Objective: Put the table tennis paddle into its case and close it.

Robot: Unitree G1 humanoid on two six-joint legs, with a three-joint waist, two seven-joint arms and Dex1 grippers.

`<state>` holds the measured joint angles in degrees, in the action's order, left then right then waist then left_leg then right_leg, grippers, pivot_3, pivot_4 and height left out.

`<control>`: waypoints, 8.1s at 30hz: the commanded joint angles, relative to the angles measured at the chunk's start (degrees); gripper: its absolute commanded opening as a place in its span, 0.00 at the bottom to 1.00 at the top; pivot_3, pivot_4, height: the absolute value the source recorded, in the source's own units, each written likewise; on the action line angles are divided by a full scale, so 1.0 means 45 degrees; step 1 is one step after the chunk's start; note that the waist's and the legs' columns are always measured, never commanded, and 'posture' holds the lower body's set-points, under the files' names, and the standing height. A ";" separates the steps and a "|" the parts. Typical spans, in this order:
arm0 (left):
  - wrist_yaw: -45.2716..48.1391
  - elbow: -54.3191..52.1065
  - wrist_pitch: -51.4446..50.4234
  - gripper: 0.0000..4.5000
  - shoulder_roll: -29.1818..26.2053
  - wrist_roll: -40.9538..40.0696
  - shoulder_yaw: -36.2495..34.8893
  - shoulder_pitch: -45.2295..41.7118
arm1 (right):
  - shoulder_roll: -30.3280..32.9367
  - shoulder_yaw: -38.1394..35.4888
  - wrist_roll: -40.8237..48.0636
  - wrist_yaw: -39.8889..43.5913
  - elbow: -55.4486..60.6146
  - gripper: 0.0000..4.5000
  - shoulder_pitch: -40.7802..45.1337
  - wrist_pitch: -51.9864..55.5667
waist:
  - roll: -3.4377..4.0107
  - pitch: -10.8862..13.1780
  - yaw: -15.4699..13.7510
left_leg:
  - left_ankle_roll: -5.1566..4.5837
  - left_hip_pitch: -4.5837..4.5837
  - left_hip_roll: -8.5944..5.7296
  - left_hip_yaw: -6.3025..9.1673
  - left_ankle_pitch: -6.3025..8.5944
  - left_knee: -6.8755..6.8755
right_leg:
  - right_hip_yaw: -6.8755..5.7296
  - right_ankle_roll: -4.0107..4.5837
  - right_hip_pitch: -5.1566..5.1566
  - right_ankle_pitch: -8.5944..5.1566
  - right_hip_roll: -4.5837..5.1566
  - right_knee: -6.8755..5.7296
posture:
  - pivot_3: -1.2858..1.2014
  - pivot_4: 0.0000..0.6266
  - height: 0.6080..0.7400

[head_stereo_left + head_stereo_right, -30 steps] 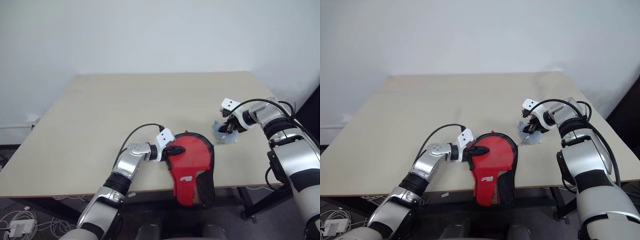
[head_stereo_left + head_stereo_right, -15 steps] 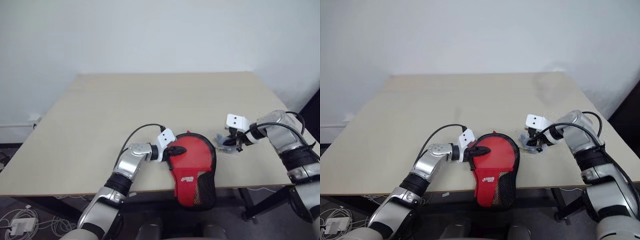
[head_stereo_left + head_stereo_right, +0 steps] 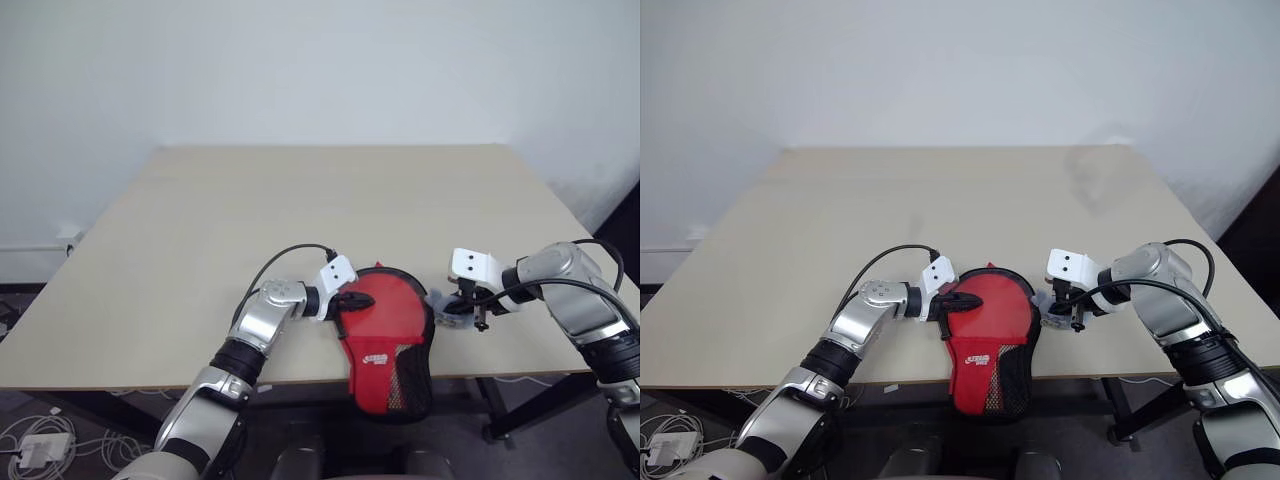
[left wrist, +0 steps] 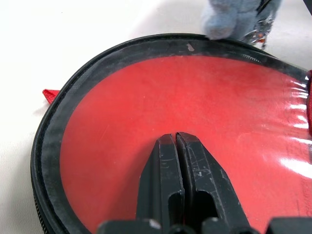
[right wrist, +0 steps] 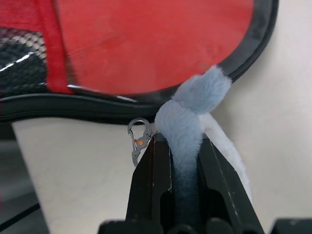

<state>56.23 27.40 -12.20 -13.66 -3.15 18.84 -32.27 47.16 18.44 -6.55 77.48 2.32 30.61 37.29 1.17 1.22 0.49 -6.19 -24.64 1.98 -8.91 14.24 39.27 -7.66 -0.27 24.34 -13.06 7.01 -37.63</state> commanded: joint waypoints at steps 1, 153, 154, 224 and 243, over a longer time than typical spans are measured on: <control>0.0218 0.0808 -0.0324 0.00 -0.0091 0.0614 0.0680 0.0460 | 0.0760 -0.0123 0.0592 0.0550 0.1043 0.02 -0.0222 -0.0184 | -0.0011 0.0002 -0.0039 | -0.0013 -0.0002 0.0000 0.0005 0.0008 -0.0001 | -0.0002 -0.0003 0.0000 -0.0002 0.0000 0.0003 | 0.52 0.00 0.74; 0.0939 0.1487 0.0479 0.00 0.0682 0.0787 0.0969 -0.0201 | 0.3078 0.0891 -0.7461 -0.6046 -0.6066 0.81 0.1708 -2.7963 | -0.0038 -0.0003 -0.0223 | -0.0073 0.0029 -0.0350 0.0017 0.0123 0.0047 | -0.0208 -0.0381 -0.0225 0.0044 0.0410 0.0154 | 0.52 0.00 0.74; 0.0964 0.1492 0.0539 0.00 0.0698 0.0781 0.0973 -0.0206 | 0.3122 0.0945 -0.7529 -0.6150 -0.6068 0.81 0.1675 -2.7776 | -0.0037 -0.0003 -0.0222 | -0.0072 0.0029 -0.0350 0.0018 0.0122 0.0047 | -0.0208 -0.0381 -0.0226 0.0044 0.0411 0.0155 | 0.52 0.00 0.74; 0.1773 0.3524 0.2172 0.00 0.1799 0.1339 0.1261 -0.0801 | 0.6446 0.1973 0.4577 0.3174 0.5023 0.03 -0.4759 -1.8067 | -0.0032 -0.0003 -0.0675 | -0.0386 0.0012 -0.0358 0.0099 0.0315 0.0180 | -0.0250 -0.0515 -0.0388 0.0014 0.0437 0.0351 | 0.52 0.00 0.74; 0.1208 0.3730 0.1785 0.00 0.1906 0.1284 0.1031 -0.1099 | 0.5790 0.1068 0.3726 0.2404 0.5190 0.19 -0.4854 -1.6086 | -0.0042 -0.0001 -0.0635 | -0.0362 0.0026 -0.0390 0.0112 0.0338 0.0170 | -0.0247 -0.0558 -0.0439 0.0044 0.0439 0.0427 | 0.52 0.00 0.74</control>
<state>62.43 40.73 -2.09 -5.17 -0.33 21.48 -38.47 73.48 25.23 9.04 88.14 26.11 7.13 -36.32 0.99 1.21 -2.37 -7.82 -24.52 0.22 -8.41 15.75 40.04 -8.78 -2.79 22.34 -12.86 8.98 -35.71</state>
